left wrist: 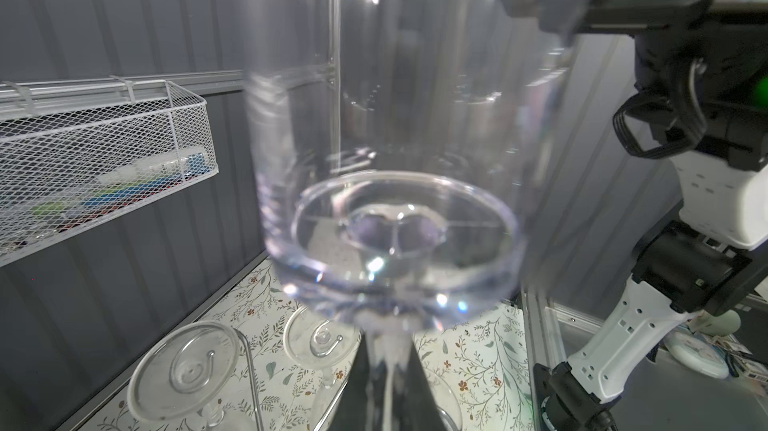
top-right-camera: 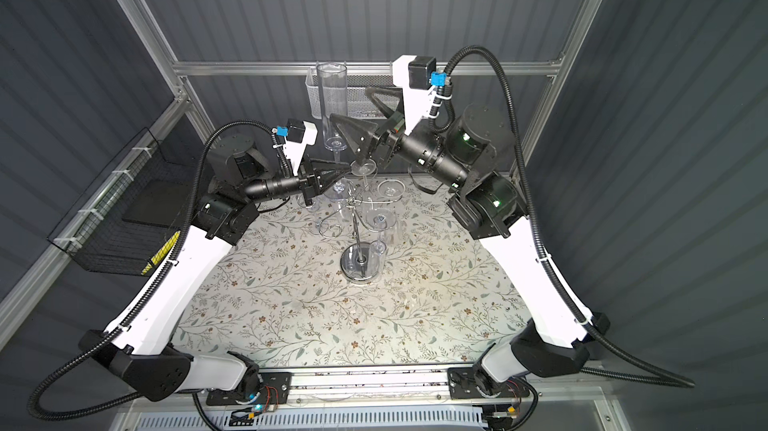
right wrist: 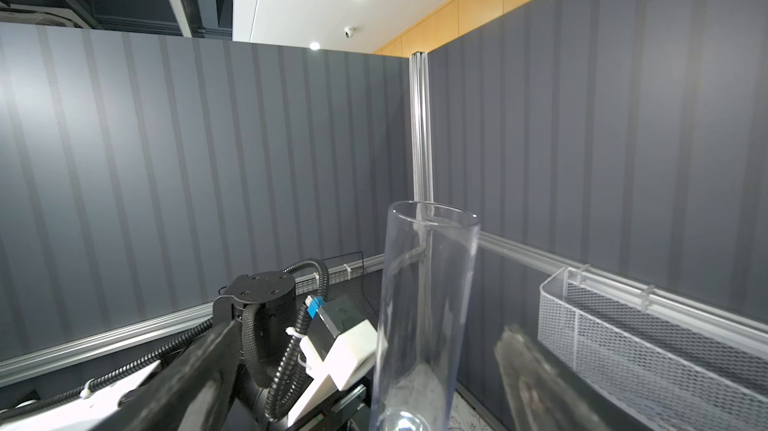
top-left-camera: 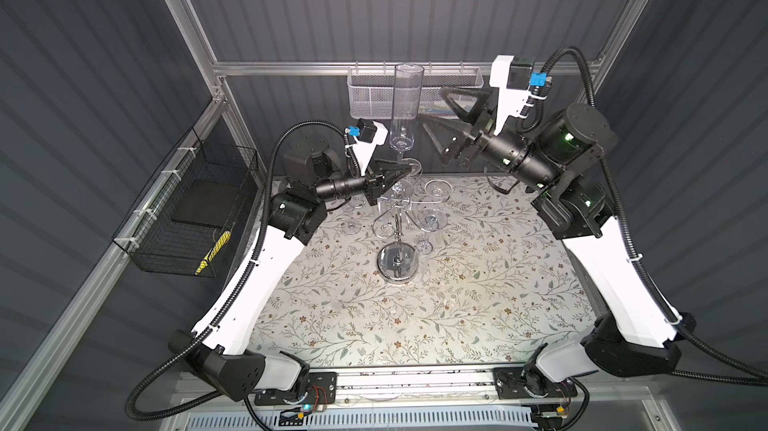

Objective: Take the wine glass off the wine glass rack

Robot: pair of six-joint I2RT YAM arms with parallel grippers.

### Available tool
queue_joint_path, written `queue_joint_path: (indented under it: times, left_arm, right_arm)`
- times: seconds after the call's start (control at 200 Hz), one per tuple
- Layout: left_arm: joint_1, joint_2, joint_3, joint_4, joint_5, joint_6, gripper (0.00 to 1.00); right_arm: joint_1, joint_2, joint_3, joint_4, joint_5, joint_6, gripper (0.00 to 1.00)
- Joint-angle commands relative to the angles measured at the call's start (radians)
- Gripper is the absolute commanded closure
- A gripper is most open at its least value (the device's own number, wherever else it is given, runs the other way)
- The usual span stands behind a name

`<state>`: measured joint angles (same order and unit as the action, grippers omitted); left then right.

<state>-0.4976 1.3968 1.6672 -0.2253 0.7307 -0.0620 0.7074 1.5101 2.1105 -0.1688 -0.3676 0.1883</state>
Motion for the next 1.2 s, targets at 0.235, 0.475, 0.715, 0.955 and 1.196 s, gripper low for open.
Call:
queue_joint_path:
  times: [0.235,0.475,0.715,0.955,1.196]
  left_arm:
    - [-0.06,-0.006,0.029,-0.048,-0.02,0.142,1.0]
    - [-0.071,-0.006,0.038,-0.078,-0.043,0.18,1.0]
    - [-0.074,-0.002,0.052,-0.103,-0.06,0.197,1.0]
    - [-0.075,-0.027,0.023,-0.054,-0.093,0.173,0.57]
    - [-0.075,-0.145,-0.066,0.004,-0.183,0.137,0.21]
  right_arm:
    - [-0.008,0.088,0.114,-0.144,-0.038,0.043,0.08]
    - [-0.009,0.085,0.109,-0.163,-0.014,0.03,0.34]
    - [-0.012,0.062,0.065,-0.148,-0.007,0.005,0.63]
    - [-0.012,0.032,0.035,-0.14,0.0,-0.037,0.65]
    - [-0.061,-0.052,0.003,-0.167,0.089,-0.137,0.66]
